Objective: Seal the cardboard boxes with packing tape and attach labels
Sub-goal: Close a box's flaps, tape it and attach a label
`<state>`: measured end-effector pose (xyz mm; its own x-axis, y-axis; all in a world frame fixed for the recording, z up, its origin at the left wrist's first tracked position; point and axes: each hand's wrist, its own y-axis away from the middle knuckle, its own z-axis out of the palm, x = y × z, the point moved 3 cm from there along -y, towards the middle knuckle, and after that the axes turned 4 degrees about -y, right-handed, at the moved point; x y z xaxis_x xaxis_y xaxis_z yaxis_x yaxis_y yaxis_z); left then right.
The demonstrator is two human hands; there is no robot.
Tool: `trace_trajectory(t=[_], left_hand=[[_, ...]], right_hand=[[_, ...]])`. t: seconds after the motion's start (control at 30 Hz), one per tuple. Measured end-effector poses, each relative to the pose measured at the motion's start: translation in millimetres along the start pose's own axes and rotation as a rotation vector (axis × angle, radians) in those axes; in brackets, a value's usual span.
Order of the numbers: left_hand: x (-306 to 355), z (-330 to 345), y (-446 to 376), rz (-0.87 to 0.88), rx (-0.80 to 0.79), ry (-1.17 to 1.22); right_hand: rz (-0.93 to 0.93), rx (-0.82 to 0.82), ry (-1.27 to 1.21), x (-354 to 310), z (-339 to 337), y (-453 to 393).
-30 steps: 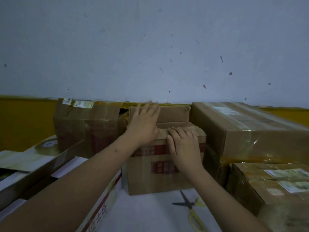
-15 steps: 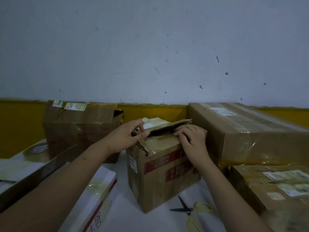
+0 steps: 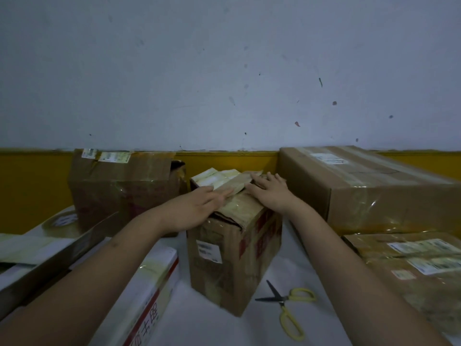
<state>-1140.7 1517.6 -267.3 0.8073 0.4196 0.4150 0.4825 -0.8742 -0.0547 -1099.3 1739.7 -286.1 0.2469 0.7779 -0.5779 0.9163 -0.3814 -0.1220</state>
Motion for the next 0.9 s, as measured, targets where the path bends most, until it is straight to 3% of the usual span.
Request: trace_trajectory(t=[0.13, 0.27, 0.4, 0.53, 0.9], left_hand=[[15.5, 9.6, 1.7, -0.056, -0.022, -0.096], [10.8, 11.4, -2.6, 0.034, 0.03, -0.038], [3.6, 15.5, -1.7, 0.123, 0.062, -0.183], [5.9, 16.3, 5.4, 0.203, 0.107, -0.149], [-0.4, 18.9, -0.2, 0.186, 0.101, 0.073]], right_hand=[[-0.03, -0.049, 0.224, -12.4, 3.8, -14.9], [-0.029, -0.029, 0.332, -12.8, 8.1, -19.7], [-0.032, -0.02, 0.315, -9.3, 8.1, -20.7], [-0.015, 0.018, 0.27, -11.7, 5.6, -16.1], [-0.011, 0.032, 0.274, -10.0, 7.4, -20.1]])
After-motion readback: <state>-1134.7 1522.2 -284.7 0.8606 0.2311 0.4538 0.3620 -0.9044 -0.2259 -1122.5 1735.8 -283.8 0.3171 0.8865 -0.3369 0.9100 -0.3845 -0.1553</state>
